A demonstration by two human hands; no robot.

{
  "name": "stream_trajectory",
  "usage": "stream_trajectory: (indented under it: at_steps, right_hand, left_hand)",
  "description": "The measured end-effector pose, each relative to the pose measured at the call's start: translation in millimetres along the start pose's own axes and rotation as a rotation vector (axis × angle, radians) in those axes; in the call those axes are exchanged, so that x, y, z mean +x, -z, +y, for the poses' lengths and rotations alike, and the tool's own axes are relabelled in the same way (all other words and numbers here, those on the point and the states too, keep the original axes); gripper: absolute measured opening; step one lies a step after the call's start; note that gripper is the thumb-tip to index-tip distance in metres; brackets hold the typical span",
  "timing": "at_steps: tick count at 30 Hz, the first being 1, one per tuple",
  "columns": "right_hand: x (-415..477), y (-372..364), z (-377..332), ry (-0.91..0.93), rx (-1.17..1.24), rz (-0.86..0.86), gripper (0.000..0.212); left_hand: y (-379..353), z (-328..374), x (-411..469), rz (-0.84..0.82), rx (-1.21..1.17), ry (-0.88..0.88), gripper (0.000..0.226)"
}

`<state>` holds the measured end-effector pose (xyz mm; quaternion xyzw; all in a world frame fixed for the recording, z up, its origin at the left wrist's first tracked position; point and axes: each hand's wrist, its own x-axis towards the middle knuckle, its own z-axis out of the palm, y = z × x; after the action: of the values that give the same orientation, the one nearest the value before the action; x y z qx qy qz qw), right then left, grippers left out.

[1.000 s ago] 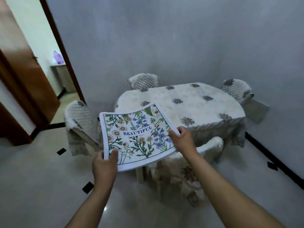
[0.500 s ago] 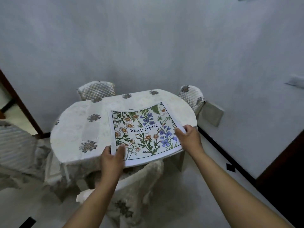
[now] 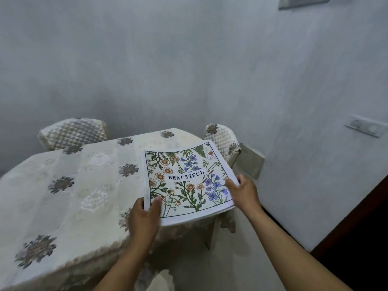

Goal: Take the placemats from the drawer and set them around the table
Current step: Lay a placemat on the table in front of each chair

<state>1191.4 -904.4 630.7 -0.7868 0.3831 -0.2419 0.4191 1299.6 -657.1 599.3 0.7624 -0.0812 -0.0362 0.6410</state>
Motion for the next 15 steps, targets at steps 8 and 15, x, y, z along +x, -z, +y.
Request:
stream_trajectory:
  at_steps: [8, 15]
  right_hand:
    - [110, -9, 30, -0.019, -0.101, -0.025, 0.026]
    - [227, -54, 74, 0.027, -0.128, -0.141, 0.022]
  left_hand:
    - [-83, -4, 75, -0.07, 0.081, -0.016, 0.028]
    - [-159, -39, 148, -0.017, 0.183, 0.091, 0.029]
